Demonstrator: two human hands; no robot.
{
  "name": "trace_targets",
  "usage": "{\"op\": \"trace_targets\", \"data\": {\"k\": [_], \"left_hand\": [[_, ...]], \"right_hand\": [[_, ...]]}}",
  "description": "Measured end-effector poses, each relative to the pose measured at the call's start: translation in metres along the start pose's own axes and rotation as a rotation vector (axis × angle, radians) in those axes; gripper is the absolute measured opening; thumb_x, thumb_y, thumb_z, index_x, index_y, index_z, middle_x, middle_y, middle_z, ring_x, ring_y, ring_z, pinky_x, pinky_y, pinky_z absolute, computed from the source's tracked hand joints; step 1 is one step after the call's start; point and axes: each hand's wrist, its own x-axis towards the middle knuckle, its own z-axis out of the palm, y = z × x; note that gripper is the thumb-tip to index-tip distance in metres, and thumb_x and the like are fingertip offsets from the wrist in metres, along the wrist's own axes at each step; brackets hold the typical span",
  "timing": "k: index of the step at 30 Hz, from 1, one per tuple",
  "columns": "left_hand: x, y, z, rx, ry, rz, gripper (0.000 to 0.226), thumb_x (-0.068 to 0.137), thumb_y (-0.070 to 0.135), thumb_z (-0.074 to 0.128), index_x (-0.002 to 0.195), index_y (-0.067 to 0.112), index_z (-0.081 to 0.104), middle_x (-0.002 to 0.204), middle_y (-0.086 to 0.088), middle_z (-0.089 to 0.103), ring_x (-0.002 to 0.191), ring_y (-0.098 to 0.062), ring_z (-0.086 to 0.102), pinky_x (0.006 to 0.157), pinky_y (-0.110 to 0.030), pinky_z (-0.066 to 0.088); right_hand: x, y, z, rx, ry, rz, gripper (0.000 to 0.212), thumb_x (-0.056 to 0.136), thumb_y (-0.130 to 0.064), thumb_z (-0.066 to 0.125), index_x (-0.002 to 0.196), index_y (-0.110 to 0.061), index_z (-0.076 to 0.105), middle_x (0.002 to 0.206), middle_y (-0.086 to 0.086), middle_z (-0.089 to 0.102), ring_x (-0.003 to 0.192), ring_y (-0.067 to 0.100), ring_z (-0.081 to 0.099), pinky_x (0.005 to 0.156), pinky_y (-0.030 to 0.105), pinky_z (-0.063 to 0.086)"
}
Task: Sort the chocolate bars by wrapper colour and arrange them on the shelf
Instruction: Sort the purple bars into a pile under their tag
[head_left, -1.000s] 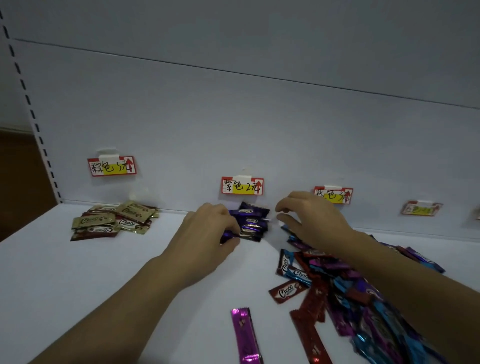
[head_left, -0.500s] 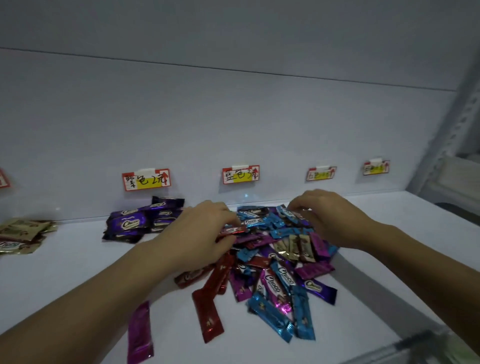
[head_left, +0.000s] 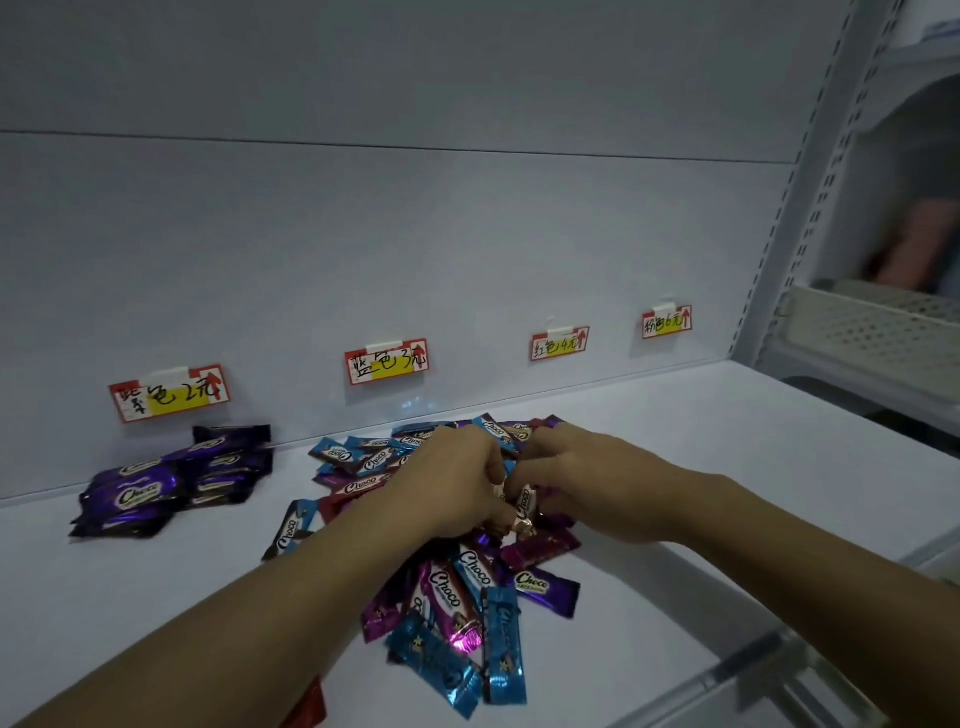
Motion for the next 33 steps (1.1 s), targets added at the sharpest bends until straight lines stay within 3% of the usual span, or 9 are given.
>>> {"op": "trace_targets", "data": {"k": [3, 7, 10, 14, 19, 22, 26, 28, 33], "left_hand": [[0.0, -0.001, -0.001, -0.067, -0.029, -0.058, 0.047, 0.07, 0.043, 0.089, 0.106, 0.021, 0.069, 0.099, 0.004, 0.065, 0.093, -0.017, 0.061, 0.073, -0.029, 0.046], [0.0, 0.002, 0.003, 0.004, -0.084, -0.027, 0.055, 0.072, 0.049, 0.086, 0.111, 0.012, 0.071, 0.107, -0.005, 0.069, 0.098, -0.021, 0.063, 0.085, -0.041, 0.056], [0.002, 0.001, 0.006, 0.046, -0.062, -0.013, 0.043, 0.079, 0.041, 0.081, 0.11, 0.012, 0.072, 0.108, -0.007, 0.068, 0.099, -0.023, 0.063, 0.086, -0.04, 0.057], [0.004, -0.004, 0.008, -0.014, 0.02, -0.014, 0.017, 0.084, 0.025, 0.071, 0.096, 0.016, 0.078, 0.097, -0.005, 0.072, 0.088, -0.019, 0.066, 0.081, -0.039, 0.06], [-0.009, -0.016, -0.004, -0.113, 0.217, 0.043, 0.018, 0.087, 0.012, 0.063, 0.093, 0.019, 0.079, 0.09, 0.003, 0.072, 0.08, -0.011, 0.066, 0.075, -0.029, 0.059], [-0.029, -0.036, -0.02, -0.126, 0.282, 0.088, 0.016, 0.089, 0.014, 0.062, 0.093, 0.02, 0.076, 0.087, 0.009, 0.07, 0.076, -0.004, 0.061, 0.071, -0.019, 0.051], [-0.066, -0.086, -0.04, -0.15, 0.363, 0.072, 0.018, 0.086, 0.012, 0.064, 0.095, 0.023, 0.075, 0.086, 0.013, 0.068, 0.076, 0.001, 0.061, 0.074, -0.02, 0.054], [-0.088, -0.116, -0.052, -0.112, 0.386, 0.037, 0.019, 0.084, 0.011, 0.066, 0.095, 0.025, 0.073, 0.083, 0.018, 0.063, 0.075, 0.001, 0.059, 0.07, -0.015, 0.049], [-0.156, -0.202, -0.082, 0.019, 0.616, -0.005, 0.019, 0.068, 0.013, 0.07, 0.08, 0.026, 0.072, 0.073, 0.013, 0.062, 0.066, -0.01, 0.058, 0.063, -0.028, 0.049]], "right_hand": [[0.001, -0.001, -0.004, 0.013, 0.012, 0.006, 0.029, 0.098, -0.032, 0.062, 0.127, -0.032, 0.058, 0.131, -0.002, 0.049, 0.119, 0.017, 0.043, 0.088, 0.031, 0.045], [0.002, -0.003, -0.01, 0.031, 0.057, 0.098, 0.022, 0.093, -0.024, 0.068, 0.112, -0.028, 0.058, 0.123, -0.004, 0.056, 0.11, 0.015, 0.05, 0.084, 0.032, 0.051], [0.001, -0.001, -0.021, 0.059, 0.082, 0.173, 0.02, 0.093, -0.021, 0.069, 0.098, -0.032, 0.053, 0.114, -0.008, 0.06, 0.103, 0.012, 0.052, 0.079, 0.029, 0.052], [-0.001, -0.002, -0.035, 0.08, 0.098, 0.215, 0.016, 0.094, -0.02, 0.068, 0.099, -0.028, 0.056, 0.104, -0.008, 0.061, 0.095, 0.013, 0.054, 0.077, 0.03, 0.051], [0.001, -0.008, -0.052, 0.11, 0.134, 0.233, 0.014, 0.094, -0.025, 0.069, 0.106, -0.025, 0.062, 0.1, -0.007, 0.068, 0.086, 0.012, 0.059, 0.073, 0.029, 0.053], [0.011, -0.018, -0.062, 0.118, 0.153, 0.206, 0.018, 0.091, -0.031, 0.072, 0.106, -0.023, 0.065, 0.096, -0.008, 0.07, 0.08, 0.006, 0.061, 0.065, 0.013, 0.046], [0.04, -0.05, -0.068, 0.133, 0.215, 0.118, 0.018, 0.087, -0.035, 0.076, 0.096, -0.021, 0.067, 0.085, -0.01, 0.069, 0.071, 0.003, 0.06, 0.06, 0.01, 0.042], [0.063, -0.071, -0.068, 0.125, 0.251, 0.059, 0.018, 0.087, -0.036, 0.076, 0.09, -0.021, 0.066, 0.081, -0.011, 0.066, 0.066, 0.002, 0.055, 0.059, 0.01, 0.04], [0.131, -0.133, -0.066, 0.121, 0.36, -0.106, 0.003, 0.095, -0.021, 0.067, 0.092, -0.019, 0.067, 0.083, -0.009, 0.062, 0.072, 0.008, 0.049, 0.068, 0.025, 0.041]]}}
